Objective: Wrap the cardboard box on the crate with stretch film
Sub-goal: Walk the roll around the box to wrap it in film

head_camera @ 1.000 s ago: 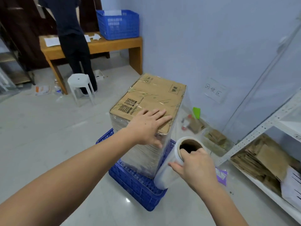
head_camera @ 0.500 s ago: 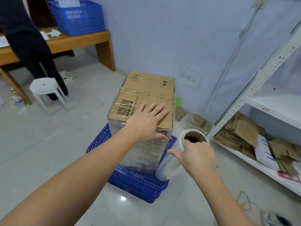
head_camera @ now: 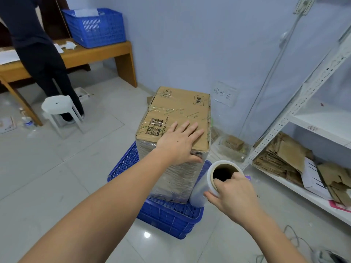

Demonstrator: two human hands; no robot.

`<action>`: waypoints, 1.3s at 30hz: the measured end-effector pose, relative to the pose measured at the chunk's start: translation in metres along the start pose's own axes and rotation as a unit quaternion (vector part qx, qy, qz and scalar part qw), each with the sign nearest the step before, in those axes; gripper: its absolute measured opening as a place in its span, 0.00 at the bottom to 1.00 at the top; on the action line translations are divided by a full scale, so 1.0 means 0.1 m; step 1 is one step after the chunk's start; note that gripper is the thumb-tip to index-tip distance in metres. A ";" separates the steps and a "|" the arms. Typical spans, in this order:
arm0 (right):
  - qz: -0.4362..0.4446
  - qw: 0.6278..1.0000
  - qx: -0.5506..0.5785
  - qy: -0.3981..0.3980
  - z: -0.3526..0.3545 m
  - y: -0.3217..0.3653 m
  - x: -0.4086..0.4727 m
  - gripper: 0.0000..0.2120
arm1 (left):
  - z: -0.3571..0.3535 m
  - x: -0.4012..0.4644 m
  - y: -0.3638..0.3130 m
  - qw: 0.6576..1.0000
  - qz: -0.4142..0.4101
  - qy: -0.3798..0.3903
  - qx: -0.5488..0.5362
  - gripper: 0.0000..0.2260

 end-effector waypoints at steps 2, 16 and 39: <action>0.010 1.000 -0.001 0.000 0.01 -0.02 0.00 0.20 | 0.01 0.00 0.00 1.000 0.000 0.001 0.002 0.48; 0.132 0.988 0.083 0.004 0.10 -0.04 -0.06 0.21 | 0.02 0.09 -0.07 1.000 0.007 0.005 0.018 0.48; 0.108 0.975 0.174 0.088 0.32 0.68 -0.07 0.21 | 0.05 0.03 -0.06 0.999 0.025 -0.008 -0.021 0.51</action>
Point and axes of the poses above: each hand's wrist, its own x-axis towards the middle knuckle, its own z-axis out of the back of the hand, y = z × x, the point moved 3 cm from there along x, towards the middle knuckle, and after that the axes turned 3 degrees about -z, right-handed, at the moved point
